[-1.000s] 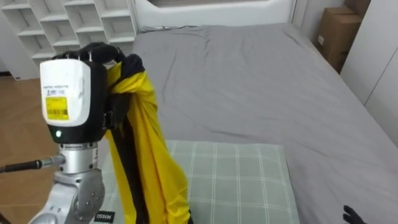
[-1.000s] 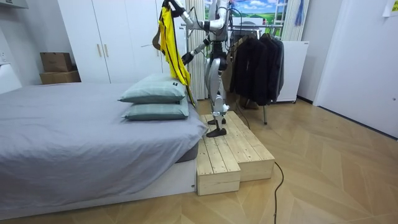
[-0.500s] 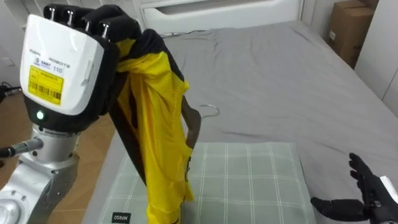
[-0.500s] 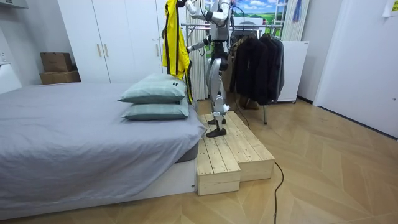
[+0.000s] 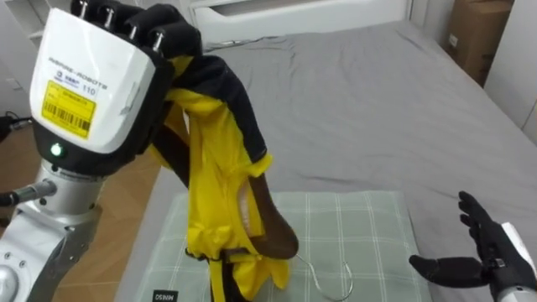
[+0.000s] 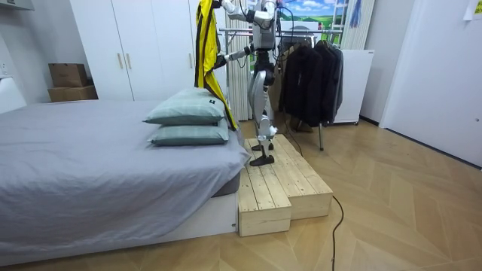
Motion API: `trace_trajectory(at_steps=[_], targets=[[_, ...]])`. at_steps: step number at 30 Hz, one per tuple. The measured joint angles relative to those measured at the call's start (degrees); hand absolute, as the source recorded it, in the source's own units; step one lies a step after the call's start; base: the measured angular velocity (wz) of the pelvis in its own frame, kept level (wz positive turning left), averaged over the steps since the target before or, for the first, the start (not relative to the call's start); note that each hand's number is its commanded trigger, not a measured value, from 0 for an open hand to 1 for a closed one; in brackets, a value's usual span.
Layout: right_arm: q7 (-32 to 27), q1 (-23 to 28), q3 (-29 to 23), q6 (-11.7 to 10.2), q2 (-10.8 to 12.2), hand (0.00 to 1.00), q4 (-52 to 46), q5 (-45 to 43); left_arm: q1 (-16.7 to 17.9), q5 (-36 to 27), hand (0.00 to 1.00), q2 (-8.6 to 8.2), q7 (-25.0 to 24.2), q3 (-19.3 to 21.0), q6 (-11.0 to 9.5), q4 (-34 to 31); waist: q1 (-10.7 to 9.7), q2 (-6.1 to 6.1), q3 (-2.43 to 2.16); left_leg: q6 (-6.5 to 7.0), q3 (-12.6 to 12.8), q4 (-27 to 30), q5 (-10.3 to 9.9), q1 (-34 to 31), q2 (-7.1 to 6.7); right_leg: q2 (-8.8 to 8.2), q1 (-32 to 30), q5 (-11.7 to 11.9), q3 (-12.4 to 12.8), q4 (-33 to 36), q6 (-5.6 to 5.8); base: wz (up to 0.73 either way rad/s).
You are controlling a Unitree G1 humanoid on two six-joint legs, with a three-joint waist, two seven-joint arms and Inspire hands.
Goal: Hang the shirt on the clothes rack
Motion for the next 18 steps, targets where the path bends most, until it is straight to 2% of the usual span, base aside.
trace_trajectory(at_steps=[2,5,10,13,18], targets=[[0.66,0.10,1.11,-0.02,0.08,0.00,-1.89,1.27,-0.19,1.11,1.00,0.00,-0.31,0.00,-0.01,-0.12,0.19,0.41,0.10,0.03,-0.02,-0.07,-0.02,-0.23,-0.05,0.00,-0.36,0.03,-0.06,0.00,0.05,-0.05],[2.57,0.21,3.21,-0.02,0.08,0.00,-1.87,3.33,-0.60,3.01,1.00,0.00,-0.35,0.00,0.00,-0.27,0.98,0.45,0.07,0.04,-0.03,0.09,-0.01,0.11,-0.08,0.00,0.05,0.05,-0.06,-0.02,0.07,0.00],[4.12,0.23,8.25,-0.01,0.38,0.00,-1.92,6.93,-0.59,3.01,1.00,-0.09,-0.29,-0.14,0.00,-0.04,0.94,0.36,0.13,0.03,-0.58,0.24,0.00,0.74,-0.15,-0.02,1.02,0.04,-0.82,-0.05,0.08,0.06],[4.94,0.27,10.76,0.00,1.03,0.00,-1.91,6.51,-0.59,3.06,1.00,-0.74,-0.32,-0.78,0.18,0.83,1.00,0.37,0.19,0.02,-0.74,0.18,-0.01,0.87,-0.14,0.00,1.23,0.03,-1.16,-0.10,0.10,0.03],[6.64,1.02,13.65,0.09,1.56,0.00,-1.61,6.37,-0.56,3.08,1.00,-0.79,-0.40,-1.37,0.23,1.05,1.38,0.48,0.28,0.01,-0.75,0.15,-0.01,0.64,-0.13,0.00,0.83,0.03,-1.28,-0.09,0.10,0.01]])
